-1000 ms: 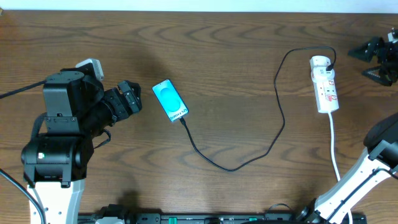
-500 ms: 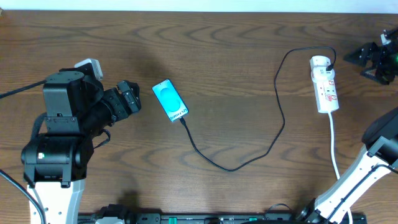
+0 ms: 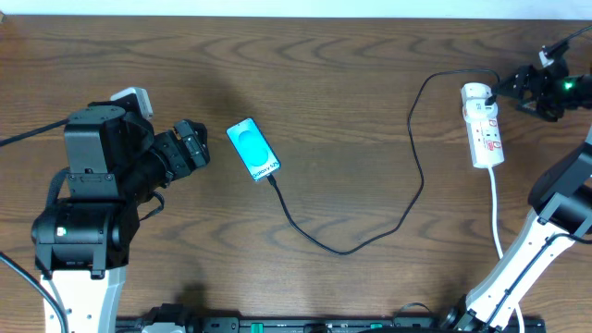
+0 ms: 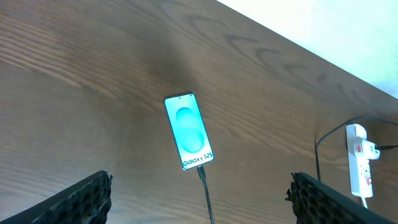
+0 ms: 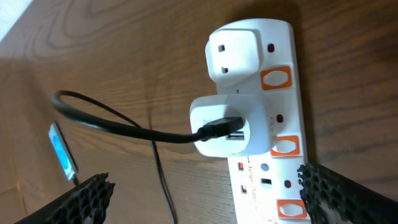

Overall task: Plug charger to phone and switch on socket
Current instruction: 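Lower the right gripper onto the orange switch beside the plugged charger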

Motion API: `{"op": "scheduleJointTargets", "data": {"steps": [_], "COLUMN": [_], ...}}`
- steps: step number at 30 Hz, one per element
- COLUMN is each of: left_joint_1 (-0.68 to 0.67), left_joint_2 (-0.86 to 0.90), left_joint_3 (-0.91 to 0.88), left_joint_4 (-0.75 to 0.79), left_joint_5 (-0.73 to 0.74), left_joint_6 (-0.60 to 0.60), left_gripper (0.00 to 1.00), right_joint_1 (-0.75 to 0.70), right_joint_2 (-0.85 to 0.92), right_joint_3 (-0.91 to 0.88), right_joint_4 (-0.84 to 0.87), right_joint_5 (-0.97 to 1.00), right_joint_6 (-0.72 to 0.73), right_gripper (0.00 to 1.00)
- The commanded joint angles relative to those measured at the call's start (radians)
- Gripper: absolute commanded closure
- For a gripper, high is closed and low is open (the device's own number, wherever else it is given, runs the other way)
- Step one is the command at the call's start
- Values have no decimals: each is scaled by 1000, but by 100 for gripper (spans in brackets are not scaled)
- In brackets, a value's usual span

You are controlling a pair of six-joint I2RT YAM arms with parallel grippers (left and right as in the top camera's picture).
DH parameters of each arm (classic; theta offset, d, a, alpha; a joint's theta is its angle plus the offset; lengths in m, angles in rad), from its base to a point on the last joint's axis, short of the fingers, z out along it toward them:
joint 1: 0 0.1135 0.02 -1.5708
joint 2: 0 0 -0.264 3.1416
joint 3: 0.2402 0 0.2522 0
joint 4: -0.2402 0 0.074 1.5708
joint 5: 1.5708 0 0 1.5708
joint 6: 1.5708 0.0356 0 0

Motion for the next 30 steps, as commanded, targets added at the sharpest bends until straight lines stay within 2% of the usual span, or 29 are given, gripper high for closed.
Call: {"op": "scheduleJointTargets", "data": {"steps": [1, 17, 22, 23, 30], "left_joint_1": [2, 2, 2, 2, 2], "left_joint_2": [4, 53, 56, 56, 56], "left_joint_3": [18, 18, 18, 18, 18], "left_joint_4": [-2, 2, 2, 2, 2], "left_joint_5": [-10, -10, -10, -10, -9], "left_joint_6": [13, 13, 13, 13, 13], "left_gripper": [8, 9, 8, 9, 8], "right_joint_1": [1, 38, 48, 50, 52], "right_joint_2": [11, 49, 50, 50, 51], "right_joint_3": [19, 19, 18, 18, 13], "right_joint_4": [6, 8, 8, 8, 20], "right_joint_5": [1, 47, 53, 53, 94], "right_joint_6": [-15, 12, 12, 12, 56], "right_gripper": [4, 5, 4, 1, 1]}}
